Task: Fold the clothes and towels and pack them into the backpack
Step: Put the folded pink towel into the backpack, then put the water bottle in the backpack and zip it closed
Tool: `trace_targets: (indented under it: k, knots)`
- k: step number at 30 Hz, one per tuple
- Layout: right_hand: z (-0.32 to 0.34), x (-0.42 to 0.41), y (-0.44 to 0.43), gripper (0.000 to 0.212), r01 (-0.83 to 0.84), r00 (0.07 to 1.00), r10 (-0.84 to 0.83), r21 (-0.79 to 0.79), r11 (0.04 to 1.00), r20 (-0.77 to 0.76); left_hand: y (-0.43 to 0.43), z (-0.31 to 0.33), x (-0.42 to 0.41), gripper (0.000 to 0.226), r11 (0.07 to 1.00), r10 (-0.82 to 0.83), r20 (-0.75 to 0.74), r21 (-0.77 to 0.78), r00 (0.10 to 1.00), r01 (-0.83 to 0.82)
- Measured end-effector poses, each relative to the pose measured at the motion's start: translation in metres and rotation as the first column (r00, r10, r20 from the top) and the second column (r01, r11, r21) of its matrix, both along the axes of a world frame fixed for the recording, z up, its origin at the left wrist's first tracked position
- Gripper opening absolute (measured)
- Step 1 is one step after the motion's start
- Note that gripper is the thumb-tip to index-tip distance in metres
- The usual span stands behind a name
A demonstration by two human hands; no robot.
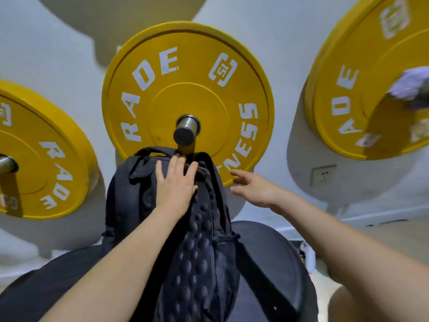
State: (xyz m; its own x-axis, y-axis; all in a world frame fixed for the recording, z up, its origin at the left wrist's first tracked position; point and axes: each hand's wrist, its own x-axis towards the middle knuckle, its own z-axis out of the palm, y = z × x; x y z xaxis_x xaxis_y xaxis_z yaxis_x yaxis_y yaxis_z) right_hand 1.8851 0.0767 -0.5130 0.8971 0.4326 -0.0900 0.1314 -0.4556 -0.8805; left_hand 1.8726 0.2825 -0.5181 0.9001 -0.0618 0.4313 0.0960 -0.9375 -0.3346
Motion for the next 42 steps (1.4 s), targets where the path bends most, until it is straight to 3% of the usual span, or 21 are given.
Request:
trace_targets:
  k: [3,6,8,10,12,14,17,21,23,26,28,33,36,39,42]
  knots:
    - [-0.013,-0.001,-0.03,0.053,-0.034,0.997,0.026,-0.106,0.994,-0.075,-0.004,-0.003,0.013,0.071,0.996,0.038,-0.114,0.084,0.993,-0.028]
    - [-0.017,-0.003,-0.06,0.034,0.047,0.989,-0.057,-0.072,0.996,-0.139,-0.019,0.012,0.013,0.067,0.994,0.018,-0.119,0.11,0.993,-0.005]
    - [-0.019,-0.006,-0.084,0.025,0.126,0.98,-0.129,-0.03,0.992,-0.148,-0.035,0.011,0.005,0.055,0.981,-0.144,-0.055,0.121,0.988,0.149]
    - [-0.023,-0.012,-0.111,0.021,0.22,0.965,-0.211,0.04,0.975,-0.158,-0.056,0.003,-0.007,0.04,0.914,-0.398,0.013,0.093,0.917,0.395]
    - [-0.032,-0.018,-0.139,0.018,0.317,0.937,-0.291,0.118,0.941,-0.193,-0.085,-0.007,-0.019,0.038,0.823,-0.568,0.041,0.006,0.822,0.569]
    - [-0.046,-0.025,-0.167,0.017,0.429,0.891,-0.38,0.187,0.884,-0.246,-0.12,-0.019,-0.027,0.031,0.749,-0.654,-0.026,-0.164,0.756,0.642]
    - [-0.084,-0.032,-0.204,0.018,0.628,0.772,-0.568,0.207,0.75,-0.285,-0.169,-0.048,-0.026,0.025,0.692,-0.683,-0.17,-0.462,0.711,0.555]
    - [-0.154,-0.037,-0.238,0.039,0.749,0.653,-0.715,0.07,0.659,-0.252,-0.226,-0.107,-0.005,0.03,0.687,-0.678,-0.349,-0.614,0.647,0.389]
    - [-0.193,-0.035,-0.248,0.062,0.724,0.664,-0.718,-0.063,0.687,-0.209,-0.252,-0.137,0.005,0.035,0.664,-0.693,-0.416,-0.686,0.589,0.297]
    - [-0.248,-0.018,-0.256,0.101,0.59,0.753,-0.655,-0.375,0.715,-0.065,-0.287,-0.177,0.021,0.046,0.671,-0.693,-0.505,-0.712,0.515,0.205]
    - [-0.274,0.005,-0.257,0.107,0.551,0.772,-0.635,-0.465,0.693,-0.031,-0.306,-0.201,0.033,0.052,0.672,-0.687,-0.537,-0.727,0.49,0.144]
    - [-0.316,0.062,-0.261,0.104,0.522,0.786,-0.617,-0.486,0.701,-0.048,-0.331,-0.239,0.057,0.057,0.595,-0.679,-0.551,-0.8,0.485,-0.075]
    - [-0.313,0.07,-0.259,0.09,0.498,0.812,-0.583,-0.484,0.719,-0.031,-0.327,-0.239,0.063,0.054,0.506,-0.688,-0.507,-0.848,0.52,-0.157]
    - [-0.26,0.065,-0.263,0.089,0.531,0.821,-0.566,-0.467,0.707,0.076,-0.311,-0.226,0.064,0.056,0.397,-0.671,-0.427,-0.897,0.606,-0.193]
    - [-0.164,0.051,-0.27,0.086,0.497,0.867,-0.475,-0.325,0.805,0.15,-0.292,-0.189,0.053,0.086,0.24,-0.684,-0.316,-0.949,0.657,-0.207]
